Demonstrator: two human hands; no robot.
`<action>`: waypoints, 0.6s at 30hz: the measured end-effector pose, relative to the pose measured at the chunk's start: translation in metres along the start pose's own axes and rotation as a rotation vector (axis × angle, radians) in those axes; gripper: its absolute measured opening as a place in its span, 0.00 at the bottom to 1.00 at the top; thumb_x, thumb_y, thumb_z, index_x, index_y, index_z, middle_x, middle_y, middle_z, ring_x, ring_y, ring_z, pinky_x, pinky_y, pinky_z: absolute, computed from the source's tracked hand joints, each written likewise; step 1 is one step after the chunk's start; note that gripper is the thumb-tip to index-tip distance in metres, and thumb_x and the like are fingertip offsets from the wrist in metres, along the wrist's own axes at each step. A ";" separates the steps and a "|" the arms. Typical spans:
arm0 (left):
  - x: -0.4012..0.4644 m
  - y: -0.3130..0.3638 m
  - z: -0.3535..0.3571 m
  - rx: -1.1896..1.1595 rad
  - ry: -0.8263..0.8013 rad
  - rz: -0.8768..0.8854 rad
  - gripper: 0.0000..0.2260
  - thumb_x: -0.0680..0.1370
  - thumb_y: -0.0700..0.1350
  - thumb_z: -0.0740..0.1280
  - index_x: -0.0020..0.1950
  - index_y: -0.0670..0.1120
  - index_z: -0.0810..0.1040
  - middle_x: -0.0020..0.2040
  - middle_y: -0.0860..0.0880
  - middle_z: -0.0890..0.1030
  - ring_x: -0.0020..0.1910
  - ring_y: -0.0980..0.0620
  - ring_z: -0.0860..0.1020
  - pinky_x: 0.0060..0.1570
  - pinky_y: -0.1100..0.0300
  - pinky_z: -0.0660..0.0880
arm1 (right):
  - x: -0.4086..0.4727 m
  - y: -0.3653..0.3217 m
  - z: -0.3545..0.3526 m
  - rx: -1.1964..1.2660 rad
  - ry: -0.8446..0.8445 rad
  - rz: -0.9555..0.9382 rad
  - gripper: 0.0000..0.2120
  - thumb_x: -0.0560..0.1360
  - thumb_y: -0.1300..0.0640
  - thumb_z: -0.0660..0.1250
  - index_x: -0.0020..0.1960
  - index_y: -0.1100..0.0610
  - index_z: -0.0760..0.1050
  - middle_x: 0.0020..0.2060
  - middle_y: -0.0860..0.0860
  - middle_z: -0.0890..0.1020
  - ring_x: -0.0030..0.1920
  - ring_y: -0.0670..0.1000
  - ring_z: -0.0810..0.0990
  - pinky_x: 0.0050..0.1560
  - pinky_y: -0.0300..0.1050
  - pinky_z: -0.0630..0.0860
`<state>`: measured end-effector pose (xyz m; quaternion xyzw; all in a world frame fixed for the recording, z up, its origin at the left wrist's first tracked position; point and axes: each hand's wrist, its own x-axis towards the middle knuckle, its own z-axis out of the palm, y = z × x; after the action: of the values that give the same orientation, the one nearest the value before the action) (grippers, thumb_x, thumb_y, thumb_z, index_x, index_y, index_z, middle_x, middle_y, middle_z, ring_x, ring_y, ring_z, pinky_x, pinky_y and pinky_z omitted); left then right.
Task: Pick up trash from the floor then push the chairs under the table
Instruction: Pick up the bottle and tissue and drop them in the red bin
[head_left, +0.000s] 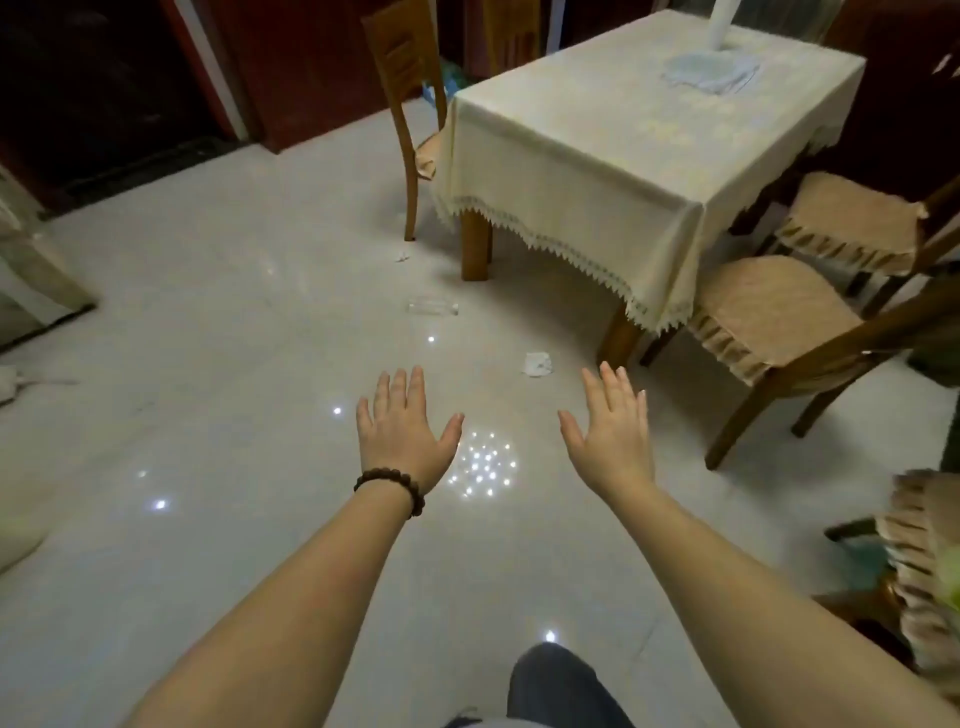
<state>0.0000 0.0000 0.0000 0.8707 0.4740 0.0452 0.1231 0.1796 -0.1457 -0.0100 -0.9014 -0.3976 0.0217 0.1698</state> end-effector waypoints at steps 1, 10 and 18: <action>0.005 -0.004 0.002 0.011 -0.006 -0.010 0.34 0.77 0.64 0.51 0.77 0.48 0.46 0.78 0.48 0.52 0.77 0.49 0.46 0.73 0.46 0.44 | 0.003 -0.001 0.004 -0.018 -0.004 0.009 0.29 0.79 0.42 0.52 0.76 0.52 0.52 0.77 0.52 0.53 0.76 0.52 0.45 0.74 0.51 0.38; 0.102 -0.031 0.032 0.025 -0.047 -0.036 0.34 0.78 0.63 0.52 0.77 0.47 0.48 0.78 0.47 0.53 0.76 0.48 0.47 0.73 0.46 0.46 | 0.094 -0.007 0.053 -0.029 -0.055 0.048 0.29 0.79 0.44 0.53 0.75 0.54 0.54 0.76 0.54 0.54 0.76 0.53 0.46 0.74 0.52 0.40; 0.289 -0.018 0.042 0.070 -0.072 0.000 0.33 0.78 0.62 0.53 0.77 0.46 0.49 0.78 0.47 0.54 0.76 0.48 0.47 0.73 0.46 0.46 | 0.265 -0.007 0.099 0.054 -0.052 0.105 0.27 0.79 0.46 0.56 0.75 0.56 0.56 0.76 0.55 0.55 0.76 0.53 0.47 0.75 0.53 0.42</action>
<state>0.1514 0.2443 -0.0561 0.8755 0.4706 -0.0028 0.1097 0.3382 0.0792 -0.0760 -0.9153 -0.3534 0.0649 0.1822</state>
